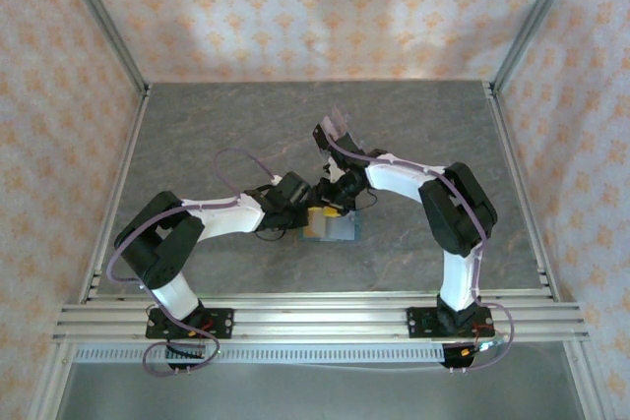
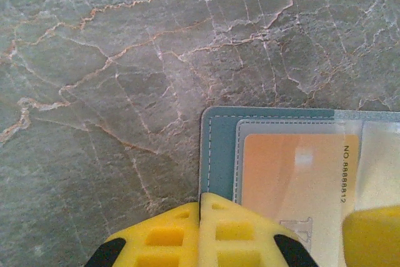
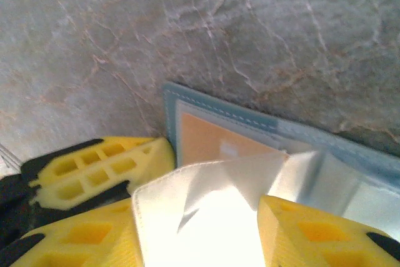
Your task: Put the credit cards into the card holder
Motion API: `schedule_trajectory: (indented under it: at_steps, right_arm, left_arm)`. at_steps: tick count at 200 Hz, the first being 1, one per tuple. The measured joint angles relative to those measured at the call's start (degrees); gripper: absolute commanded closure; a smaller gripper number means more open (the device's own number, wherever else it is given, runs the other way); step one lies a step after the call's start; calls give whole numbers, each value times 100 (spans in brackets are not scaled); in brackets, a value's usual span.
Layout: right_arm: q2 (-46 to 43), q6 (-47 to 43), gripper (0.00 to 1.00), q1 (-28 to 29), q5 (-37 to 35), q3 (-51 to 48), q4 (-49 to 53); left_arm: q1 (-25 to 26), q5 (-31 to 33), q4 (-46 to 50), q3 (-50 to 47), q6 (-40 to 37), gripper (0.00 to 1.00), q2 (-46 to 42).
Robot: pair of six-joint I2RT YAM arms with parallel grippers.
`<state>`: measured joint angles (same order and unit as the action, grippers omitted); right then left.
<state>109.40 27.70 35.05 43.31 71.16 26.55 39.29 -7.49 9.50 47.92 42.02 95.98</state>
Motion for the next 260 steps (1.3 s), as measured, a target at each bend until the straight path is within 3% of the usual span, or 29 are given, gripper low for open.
schedule_trajectory:
  at_steps: [49, 81, 169, 219, 260]
  right_arm:
    - [-2, 660, 45, 17, -109, -216, -737]
    - [-2, 940, 43, 94, -216, -282, -1038]
    - [26, 1001, 42, 317, -455, -267, -1108]
    - [-66, 885, 41, 275, -743, -37, -782]
    - [-407, 509, 44, 13, -1460, 675, 61]
  left_arm:
    - [-2, -44, -179, -315, 166, 92, -243]
    - [-15, -39, 188, -542, 306, 87, -592]
    - [-223, -59, 1353, -726, 426, 59, -1676]
    - [-223, -262, 1379, -144, 197, 58, -1456]
    - [-223, -273, 1346, 42, 96, 59, -848]
